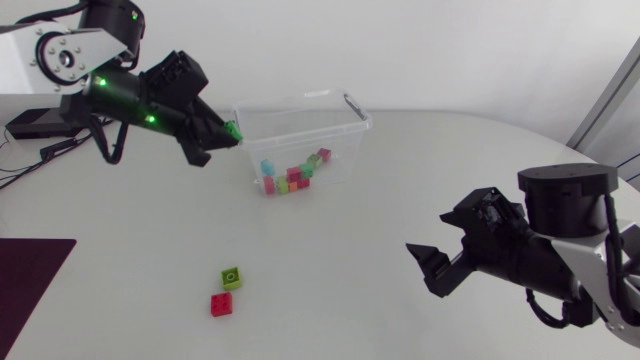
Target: Pick up the duplo bricks and place them in the container
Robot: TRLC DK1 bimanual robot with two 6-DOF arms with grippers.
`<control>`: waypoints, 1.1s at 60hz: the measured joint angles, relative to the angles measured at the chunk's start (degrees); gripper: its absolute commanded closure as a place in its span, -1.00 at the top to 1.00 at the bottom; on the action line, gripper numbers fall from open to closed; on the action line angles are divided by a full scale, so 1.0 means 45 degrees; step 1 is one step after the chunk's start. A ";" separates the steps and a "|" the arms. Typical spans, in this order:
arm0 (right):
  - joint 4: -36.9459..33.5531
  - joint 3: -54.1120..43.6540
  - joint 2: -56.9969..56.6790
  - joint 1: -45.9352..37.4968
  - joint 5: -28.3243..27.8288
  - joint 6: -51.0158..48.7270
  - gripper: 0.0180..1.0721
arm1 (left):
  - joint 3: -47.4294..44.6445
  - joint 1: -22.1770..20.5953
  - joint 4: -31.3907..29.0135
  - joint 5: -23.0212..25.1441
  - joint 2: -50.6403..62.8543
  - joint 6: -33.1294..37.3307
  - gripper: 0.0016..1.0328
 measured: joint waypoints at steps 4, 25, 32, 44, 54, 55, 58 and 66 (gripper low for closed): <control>0.0126 -0.0146 -0.0267 -0.0253 0.0010 0.0000 0.90 | 0.0675 -0.0073 0.0554 0.0034 0.0646 -0.0631 -0.48; 0.0568 -0.0350 -0.2089 -0.1666 0.1054 0.0005 0.90 | 0.3274 -0.0248 0.2220 -0.0447 0.3983 -0.2764 -0.28; 0.0573 -0.0389 -0.2948 -0.2186 0.1302 0.0005 0.90 | 0.3662 -0.0296 0.2788 -0.1054 0.4634 -0.3230 -0.18; 0.0699 -0.0500 -0.4600 -0.3206 0.1394 0.0000 0.90 | 0.4396 -0.0393 0.3269 -0.1783 0.5605 -0.3740 0.86; 0.0709 -0.1268 -0.6533 -0.3963 0.1394 0.0000 0.90 | 0.4410 -0.0583 0.3342 -0.2623 0.5814 -0.4012 0.91; 0.0709 -0.1355 -0.6732 -0.3973 0.1394 0.0000 0.90 | 0.4396 -0.0588 0.3347 -0.2783 0.5799 -0.4070 0.91; 0.0758 -0.1617 -0.7329 -0.4012 0.1394 0.0000 0.90 | 0.4201 -0.0661 0.3565 -0.3342 0.5678 -0.4235 0.91; 0.0996 -0.2297 -0.8461 -0.4046 0.1399 0.0000 0.90 | 0.2511 -0.0758 0.5294 -0.5090 0.4794 -0.4736 0.91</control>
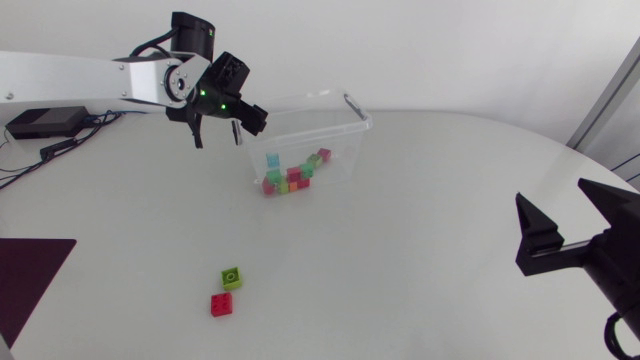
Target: Pick up the duplo bricks and place them in the container
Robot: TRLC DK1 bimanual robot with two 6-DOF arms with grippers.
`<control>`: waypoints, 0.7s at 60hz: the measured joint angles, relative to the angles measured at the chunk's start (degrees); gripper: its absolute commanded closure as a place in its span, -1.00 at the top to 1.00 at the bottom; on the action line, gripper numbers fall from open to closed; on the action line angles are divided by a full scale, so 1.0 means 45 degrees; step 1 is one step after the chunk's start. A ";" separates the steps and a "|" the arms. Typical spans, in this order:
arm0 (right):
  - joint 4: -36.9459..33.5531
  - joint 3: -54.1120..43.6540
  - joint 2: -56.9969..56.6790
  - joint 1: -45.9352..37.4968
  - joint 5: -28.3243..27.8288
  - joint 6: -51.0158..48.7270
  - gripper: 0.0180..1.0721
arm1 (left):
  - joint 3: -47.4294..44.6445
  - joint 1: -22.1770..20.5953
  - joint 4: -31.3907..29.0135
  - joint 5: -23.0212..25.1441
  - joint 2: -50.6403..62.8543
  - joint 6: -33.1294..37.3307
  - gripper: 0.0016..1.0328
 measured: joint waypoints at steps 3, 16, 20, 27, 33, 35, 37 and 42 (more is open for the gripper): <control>0.0000 -0.0306 -0.0398 -0.0068 0.0000 0.0000 0.90 | -0.1001 0.0029 0.0811 -0.0282 -0.0656 -0.0199 0.90; -0.0010 -0.1248 -0.2322 -0.0311 0.0049 -0.0005 0.90 | -0.3419 0.0714 0.1744 -0.0340 -0.3405 -0.0374 0.91; -0.0024 -0.1399 -0.2744 -0.0340 0.0126 -0.0005 0.91 | -0.3915 0.0947 0.1763 -0.0379 -0.4046 -0.0549 0.91; -0.0053 -0.1632 -0.3070 -0.0423 0.0355 0.0000 0.91 | -0.5047 0.1137 0.2045 -0.0393 -0.4959 -0.0675 0.91; -0.0049 -0.1962 -0.3079 -0.0505 0.0617 0.0000 0.91 | -0.6329 0.1069 0.2040 -0.0413 -0.5853 -0.0675 0.91; -0.0044 -0.2079 -0.3079 -0.0559 0.0695 0.0000 0.91 | -0.6742 0.1005 0.2006 -0.0413 -0.6159 -0.0675 0.91; 0.0029 -0.2205 -0.3079 -0.0607 0.0913 0.0000 0.90 | -0.7091 0.0908 0.1948 -0.0408 -0.6445 -0.0670 0.91; 0.0189 -0.2506 -0.3084 -0.0709 0.1243 0.0005 0.90 | -0.7937 0.0607 0.1647 -0.0233 -0.7223 -0.0583 0.91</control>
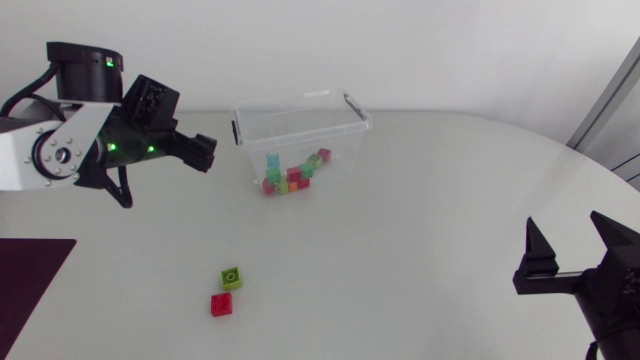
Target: Pick up the duplo bricks and place them in the container
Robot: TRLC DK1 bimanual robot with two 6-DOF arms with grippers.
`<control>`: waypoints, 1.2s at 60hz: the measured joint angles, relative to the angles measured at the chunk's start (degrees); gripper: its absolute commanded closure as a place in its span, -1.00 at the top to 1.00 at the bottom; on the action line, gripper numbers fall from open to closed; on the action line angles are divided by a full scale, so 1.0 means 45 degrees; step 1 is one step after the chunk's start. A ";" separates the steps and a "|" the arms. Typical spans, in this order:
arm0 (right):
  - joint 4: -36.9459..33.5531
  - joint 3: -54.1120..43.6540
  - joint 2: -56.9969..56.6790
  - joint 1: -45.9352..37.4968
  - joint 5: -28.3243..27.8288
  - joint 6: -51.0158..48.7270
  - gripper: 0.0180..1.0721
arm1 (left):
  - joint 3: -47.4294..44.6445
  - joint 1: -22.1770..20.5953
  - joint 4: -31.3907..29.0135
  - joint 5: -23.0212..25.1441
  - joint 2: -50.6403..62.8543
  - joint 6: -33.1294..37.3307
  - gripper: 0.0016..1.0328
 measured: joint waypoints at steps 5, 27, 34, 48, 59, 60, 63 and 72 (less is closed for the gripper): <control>0.0000 -0.0185 -0.0005 -0.0029 0.0092 0.0000 0.90 | -0.0622 -0.0165 -0.0525 0.0554 -0.0651 0.0160 0.91; 0.0010 -0.0214 -0.0005 -0.0010 0.0063 0.0000 0.90 | -0.3317 -0.0340 -0.3016 0.2691 -0.2414 0.3293 0.91; 0.0087 -0.0214 0.0000 -0.0010 0.0044 0.0000 0.90 | -0.3793 -0.0695 -0.3439 0.2710 -0.2463 0.4342 0.91; 0.0549 -0.0335 -0.0005 -0.0010 0.0034 0.0000 0.90 | -0.4080 -0.1103 -0.4308 0.2739 -0.2123 0.6096 0.91; 0.0738 -0.0466 -0.0005 0.0073 0.0024 0.0000 0.90 | -0.4051 -0.1219 -0.4862 0.2744 -0.0306 0.7286 0.92; 0.0743 -0.0471 -0.0005 0.0073 0.0024 0.0000 0.90 | -0.4046 -0.1219 -0.4857 0.2739 -0.0185 0.7368 0.92; 0.0806 -0.0486 -0.0005 0.0078 0.0015 0.0000 0.90 | -0.3959 -0.1219 -0.4867 0.2759 0.0199 0.7528 0.92; 0.0816 -0.0491 -0.0005 0.0073 -0.0015 0.0000 0.90 | -0.3118 -0.1214 -0.4857 0.3060 0.1112 0.7694 0.91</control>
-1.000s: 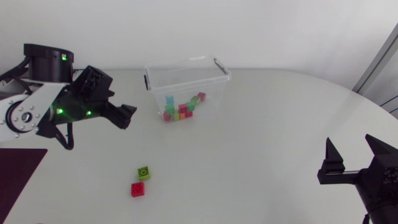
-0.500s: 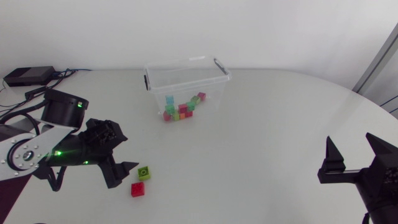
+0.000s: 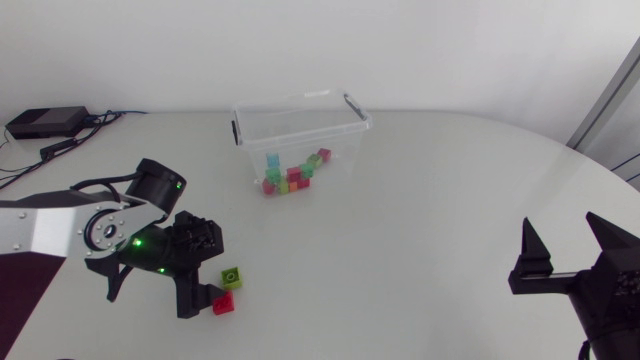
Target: Pick up the duplo bricks and place them in the container
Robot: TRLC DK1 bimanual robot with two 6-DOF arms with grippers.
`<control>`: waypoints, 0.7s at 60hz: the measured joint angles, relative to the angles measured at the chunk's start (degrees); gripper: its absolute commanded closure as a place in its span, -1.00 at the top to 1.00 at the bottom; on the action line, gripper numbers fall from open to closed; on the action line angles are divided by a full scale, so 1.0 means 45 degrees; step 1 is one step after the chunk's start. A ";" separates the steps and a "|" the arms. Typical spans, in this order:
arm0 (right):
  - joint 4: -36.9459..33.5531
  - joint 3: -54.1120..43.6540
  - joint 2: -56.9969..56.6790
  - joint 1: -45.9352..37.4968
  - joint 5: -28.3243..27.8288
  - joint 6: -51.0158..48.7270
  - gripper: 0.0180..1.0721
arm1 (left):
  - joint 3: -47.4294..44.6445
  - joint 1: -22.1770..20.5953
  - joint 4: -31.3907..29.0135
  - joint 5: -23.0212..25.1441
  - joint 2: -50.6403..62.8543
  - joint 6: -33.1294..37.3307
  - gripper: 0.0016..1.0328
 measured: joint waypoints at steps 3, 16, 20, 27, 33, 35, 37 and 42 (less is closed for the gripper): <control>0.0000 0.0000 0.0000 0.0005 0.0000 0.0000 0.91 | 0.0282 0.0000 0.0000 0.0034 0.0175 0.0000 0.91; 0.0000 0.0000 0.0000 0.0005 0.0000 0.0000 0.90 | 0.0850 0.0000 -0.0053 0.0248 0.0627 0.0000 0.91; 0.0000 0.0000 0.0000 0.0005 0.0000 0.0000 0.91 | 0.0952 0.0000 -0.0102 0.0301 0.0831 0.0005 0.91; 0.0000 0.0000 0.0000 0.0005 0.0000 0.0000 0.90 | 0.0962 0.0000 -0.0112 0.0321 0.1146 0.0044 0.91; 0.0000 0.0000 0.0000 0.0005 0.0000 0.0000 0.90 | 0.0962 -0.0005 -0.0112 0.0350 0.1423 0.0049 0.91; 0.0000 0.0000 0.0000 0.0005 0.0000 0.0000 0.90 | 0.0962 -0.0024 -0.0112 0.0350 0.1520 0.0049 0.91; 0.0000 0.0000 0.0000 0.0005 0.0000 0.0000 0.90 | 0.0971 -0.0029 -0.0112 0.0350 0.1647 0.0049 0.91; 0.0000 0.0000 0.0000 0.0005 0.0000 0.0000 0.91 | 0.1078 -0.0049 -0.0117 0.0350 0.2016 0.0049 0.83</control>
